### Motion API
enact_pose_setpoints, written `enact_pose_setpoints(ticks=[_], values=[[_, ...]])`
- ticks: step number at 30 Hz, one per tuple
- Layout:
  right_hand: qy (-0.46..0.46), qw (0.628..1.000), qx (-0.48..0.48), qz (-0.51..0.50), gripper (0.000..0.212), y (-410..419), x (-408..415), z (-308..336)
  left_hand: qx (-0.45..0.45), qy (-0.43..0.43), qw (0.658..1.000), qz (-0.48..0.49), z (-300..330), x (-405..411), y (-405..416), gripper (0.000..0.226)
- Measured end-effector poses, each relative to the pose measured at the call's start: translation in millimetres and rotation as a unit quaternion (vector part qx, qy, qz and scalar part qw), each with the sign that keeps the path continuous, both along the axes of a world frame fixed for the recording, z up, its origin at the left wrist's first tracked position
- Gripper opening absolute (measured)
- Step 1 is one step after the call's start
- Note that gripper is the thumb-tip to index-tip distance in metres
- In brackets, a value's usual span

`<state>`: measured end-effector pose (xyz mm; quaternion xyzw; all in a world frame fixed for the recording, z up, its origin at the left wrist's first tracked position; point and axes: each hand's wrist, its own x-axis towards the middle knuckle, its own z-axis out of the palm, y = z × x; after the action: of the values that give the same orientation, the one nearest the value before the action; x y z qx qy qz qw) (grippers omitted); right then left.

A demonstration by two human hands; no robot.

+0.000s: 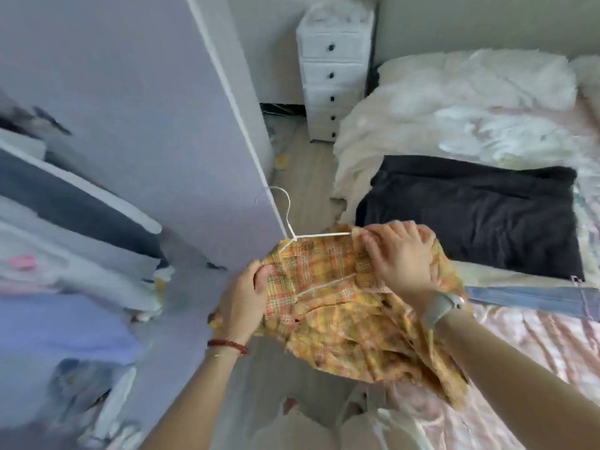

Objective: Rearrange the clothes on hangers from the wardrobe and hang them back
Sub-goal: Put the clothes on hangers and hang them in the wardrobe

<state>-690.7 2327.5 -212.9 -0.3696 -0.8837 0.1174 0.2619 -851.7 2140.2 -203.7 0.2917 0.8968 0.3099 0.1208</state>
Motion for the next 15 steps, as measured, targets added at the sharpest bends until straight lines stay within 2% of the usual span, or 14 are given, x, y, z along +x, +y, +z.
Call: enact_pose_setpoints(ticks=[4, 7, 11, 15], values=[[-0.015, 0.996, 0.066, 0.056, 0.057, -41.1, -93.2, 38.3, 0.058, 0.011, 0.989, 0.137, 11.6, -33.7, -56.1, 0.021], [-0.017, 0.992, 0.059, 0.108, 0.055, -71.8, -142.4, 63.0, 0.073, 0.081, 0.973, 0.204, 34.3, -62.1, -91.2, 0.024], [0.044, 0.978, 0.062, 0.192, 0.039, -108.7, -192.6, 88.4, 0.116, 0.169, 0.948, 0.241, 72.8, -103.1, -139.3, 0.023], [0.07, 0.952, -0.005, 0.297, 0.043, -135.0, -234.6, 106.0, 0.107, 0.269, 0.924, 0.251, 93.5, -134.8, -190.6, 0.017]])
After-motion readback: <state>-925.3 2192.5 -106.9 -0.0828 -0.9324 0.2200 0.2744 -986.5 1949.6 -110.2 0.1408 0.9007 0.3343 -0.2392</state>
